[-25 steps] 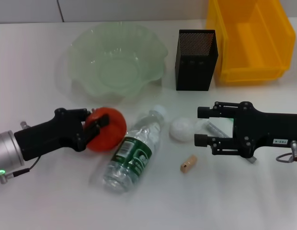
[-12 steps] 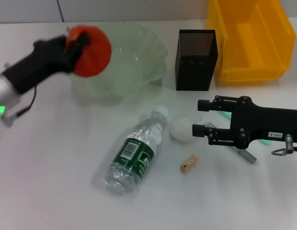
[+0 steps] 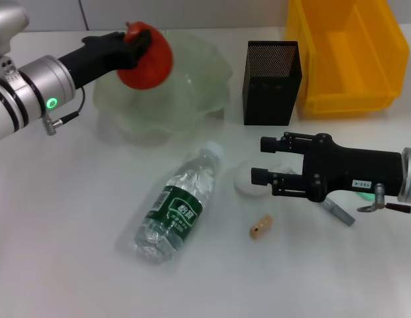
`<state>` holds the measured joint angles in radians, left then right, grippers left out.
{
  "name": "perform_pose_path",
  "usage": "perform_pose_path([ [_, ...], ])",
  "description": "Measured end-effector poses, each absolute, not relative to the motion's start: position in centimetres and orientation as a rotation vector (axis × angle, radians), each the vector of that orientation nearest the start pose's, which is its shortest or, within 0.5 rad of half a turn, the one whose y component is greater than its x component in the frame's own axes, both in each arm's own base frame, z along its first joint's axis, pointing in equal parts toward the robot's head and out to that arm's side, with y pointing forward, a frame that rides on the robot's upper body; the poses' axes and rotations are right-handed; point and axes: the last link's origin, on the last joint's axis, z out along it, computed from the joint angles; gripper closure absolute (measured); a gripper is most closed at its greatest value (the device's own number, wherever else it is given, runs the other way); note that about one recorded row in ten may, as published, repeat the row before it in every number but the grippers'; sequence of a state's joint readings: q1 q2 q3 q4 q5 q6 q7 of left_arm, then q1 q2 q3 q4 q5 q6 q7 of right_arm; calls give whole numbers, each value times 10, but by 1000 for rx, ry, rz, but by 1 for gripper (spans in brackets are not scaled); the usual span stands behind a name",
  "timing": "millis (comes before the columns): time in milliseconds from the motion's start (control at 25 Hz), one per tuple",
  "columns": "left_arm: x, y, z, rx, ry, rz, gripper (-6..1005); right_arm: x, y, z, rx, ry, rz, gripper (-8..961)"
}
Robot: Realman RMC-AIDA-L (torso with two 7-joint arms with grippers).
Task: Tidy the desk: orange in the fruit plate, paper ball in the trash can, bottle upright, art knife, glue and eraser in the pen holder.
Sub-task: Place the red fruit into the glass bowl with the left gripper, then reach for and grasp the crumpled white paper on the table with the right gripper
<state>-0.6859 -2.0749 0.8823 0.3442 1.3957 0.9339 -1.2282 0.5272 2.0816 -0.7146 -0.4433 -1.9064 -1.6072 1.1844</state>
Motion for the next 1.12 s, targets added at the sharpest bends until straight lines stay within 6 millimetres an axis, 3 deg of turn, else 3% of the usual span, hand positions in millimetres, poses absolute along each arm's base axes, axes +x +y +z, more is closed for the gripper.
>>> perform_pose_path([
  [40, -248, 416, -25, -2180, -825, -784, 935, 258, 303, -34, -2767, 571, 909, 246],
  [200, -246, 413, -23, -2188, -820, -819, 749, 258, 304, -36, -2751, 570, 919, 247],
  [360, -240, 394, -9, -2234, -742, -983, 582, 257, 306, -33, -2748, 593, 926, 247],
  [560, -244, 365, 3, -2326, -658, -1092, 410, 252, 316, -18, -2748, 588, 915, 248],
  [600, -254, 337, 5, -2447, -601, -1085, 376, 249, 320, -12, -2749, 577, 903, 248],
  [640, -256, 334, 5, -2469, -591, -1074, 355, 246, 324, -6, -2753, 562, 885, 248],
  [800, -277, 297, -3, -2669, -539, -945, 273, 230, 337, 14, -2829, 505, 712, 248],
  [1000, -294, 276, -9, -2733, -596, -862, 170, 197, 350, 28, -2967, 506, 324, 249],
  [1120, -301, 268, -12, -2747, -629, -843, 170, 174, 357, 32, -2989, 550, 58, 249],
])
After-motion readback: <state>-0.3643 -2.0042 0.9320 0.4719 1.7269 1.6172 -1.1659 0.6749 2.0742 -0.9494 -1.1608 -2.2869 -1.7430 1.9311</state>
